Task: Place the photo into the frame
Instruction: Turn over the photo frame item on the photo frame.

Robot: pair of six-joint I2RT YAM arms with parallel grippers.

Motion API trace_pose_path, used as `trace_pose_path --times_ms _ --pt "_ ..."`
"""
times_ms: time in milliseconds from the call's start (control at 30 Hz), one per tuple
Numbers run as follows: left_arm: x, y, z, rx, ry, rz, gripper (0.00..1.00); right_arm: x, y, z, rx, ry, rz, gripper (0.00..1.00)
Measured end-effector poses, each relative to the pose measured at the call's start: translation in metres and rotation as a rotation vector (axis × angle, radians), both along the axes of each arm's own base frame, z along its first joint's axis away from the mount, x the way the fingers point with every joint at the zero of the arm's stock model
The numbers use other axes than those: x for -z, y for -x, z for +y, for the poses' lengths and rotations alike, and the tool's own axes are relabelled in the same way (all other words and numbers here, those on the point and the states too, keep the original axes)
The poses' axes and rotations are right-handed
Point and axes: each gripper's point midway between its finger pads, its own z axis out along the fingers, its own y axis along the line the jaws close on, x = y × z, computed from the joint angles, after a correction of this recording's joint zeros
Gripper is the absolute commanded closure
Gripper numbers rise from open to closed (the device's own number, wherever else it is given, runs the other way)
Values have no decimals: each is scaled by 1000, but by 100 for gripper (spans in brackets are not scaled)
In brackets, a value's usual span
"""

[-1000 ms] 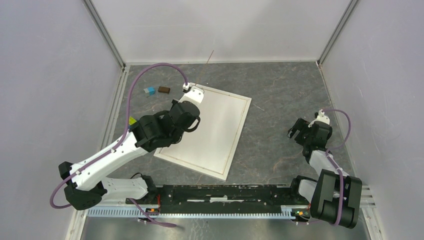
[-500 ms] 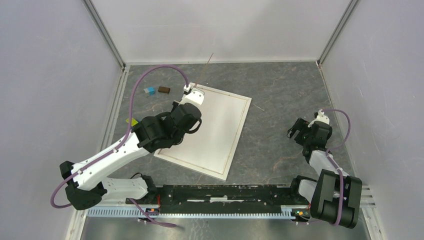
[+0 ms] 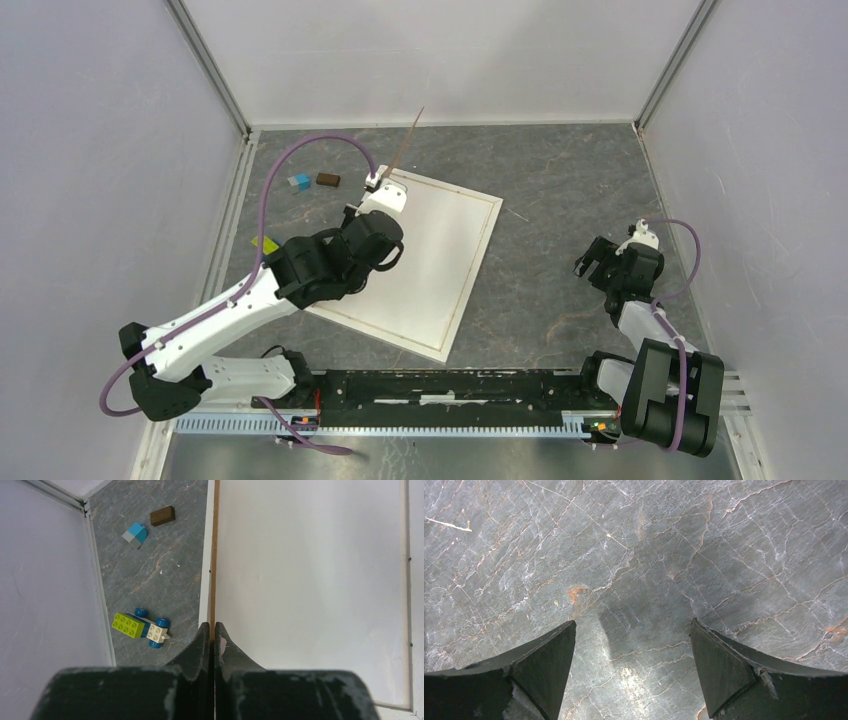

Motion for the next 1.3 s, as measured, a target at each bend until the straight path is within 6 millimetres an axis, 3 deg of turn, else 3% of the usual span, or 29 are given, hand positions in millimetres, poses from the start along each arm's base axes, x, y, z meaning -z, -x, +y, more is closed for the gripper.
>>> trace_pose_path --times_ms 967,1100,1300 --pt "23 -11 -20 10 3 -8 97 0 -1 2 -9 -3 -14 10" --pt "24 -11 -21 13 6 -6 93 0 -1 2 -9 -3 -14 10" --pt "29 -8 -27 43 27 20 72 0 -1 2 -10 -4 -15 10"
